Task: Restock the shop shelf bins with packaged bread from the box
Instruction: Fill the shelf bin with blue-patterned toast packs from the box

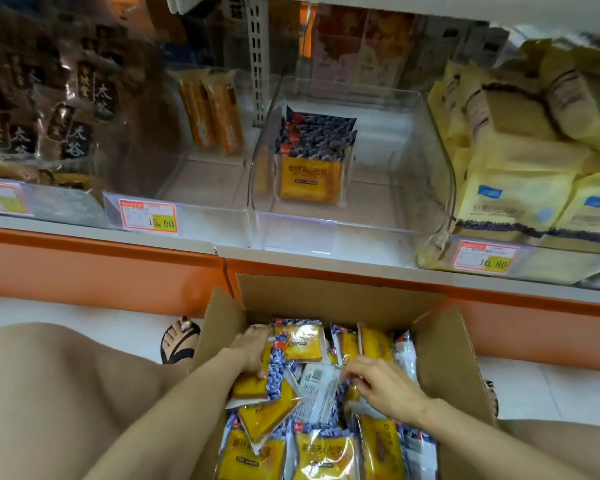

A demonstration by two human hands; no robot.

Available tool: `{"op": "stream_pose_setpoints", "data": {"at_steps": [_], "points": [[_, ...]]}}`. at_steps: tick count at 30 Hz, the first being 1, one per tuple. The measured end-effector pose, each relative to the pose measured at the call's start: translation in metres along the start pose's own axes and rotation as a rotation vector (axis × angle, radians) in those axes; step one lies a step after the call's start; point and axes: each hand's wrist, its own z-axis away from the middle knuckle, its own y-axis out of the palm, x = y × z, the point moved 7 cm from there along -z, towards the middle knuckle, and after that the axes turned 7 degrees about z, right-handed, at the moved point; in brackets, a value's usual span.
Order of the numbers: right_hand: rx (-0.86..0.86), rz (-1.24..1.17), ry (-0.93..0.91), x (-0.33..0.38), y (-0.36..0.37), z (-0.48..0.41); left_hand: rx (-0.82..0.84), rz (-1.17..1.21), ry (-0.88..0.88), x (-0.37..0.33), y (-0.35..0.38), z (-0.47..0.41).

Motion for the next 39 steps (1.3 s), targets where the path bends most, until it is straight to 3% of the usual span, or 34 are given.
{"op": "stream_pose_setpoints", "data": {"at_steps": [5,8,11,15,19,26,29,31,36,39], "points": [[0.023,-0.108,0.025,0.006,0.003,-0.010,0.108,-0.115,0.005,-0.006,0.000,-0.005],[0.041,-0.291,0.066,0.011,0.008,-0.019,0.148,-0.033,0.026,-0.007,-0.001,-0.001],[0.101,-0.603,0.074,0.022,0.014,-0.027,0.153,0.234,0.068,-0.009,-0.011,0.007],[0.174,-0.713,0.035,0.038,0.018,-0.032,0.152,0.894,0.169,-0.032,-0.026,0.027],[0.161,-0.759,0.066,0.031,0.006,-0.036,0.179,1.110,0.161,-0.047,-0.017,0.036],[0.160,-0.756,0.108,0.011,0.010,-0.030,0.179,1.189,0.062,-0.059,0.006,0.023],[0.127,-0.762,0.189,-0.005,0.016,-0.030,-0.057,1.186,-0.015,-0.034,-0.016,0.016],[0.122,-0.761,0.240,-0.016,0.020,-0.026,-0.175,1.045,-0.110,-0.009,-0.020,0.008],[0.097,-0.784,0.286,-0.043,0.028,-0.020,-0.032,0.920,-0.117,-0.008,0.005,-0.009],[0.084,-0.804,0.299,-0.049,0.031,-0.019,-0.069,0.787,-0.180,-0.002,0.009,-0.014]]}}
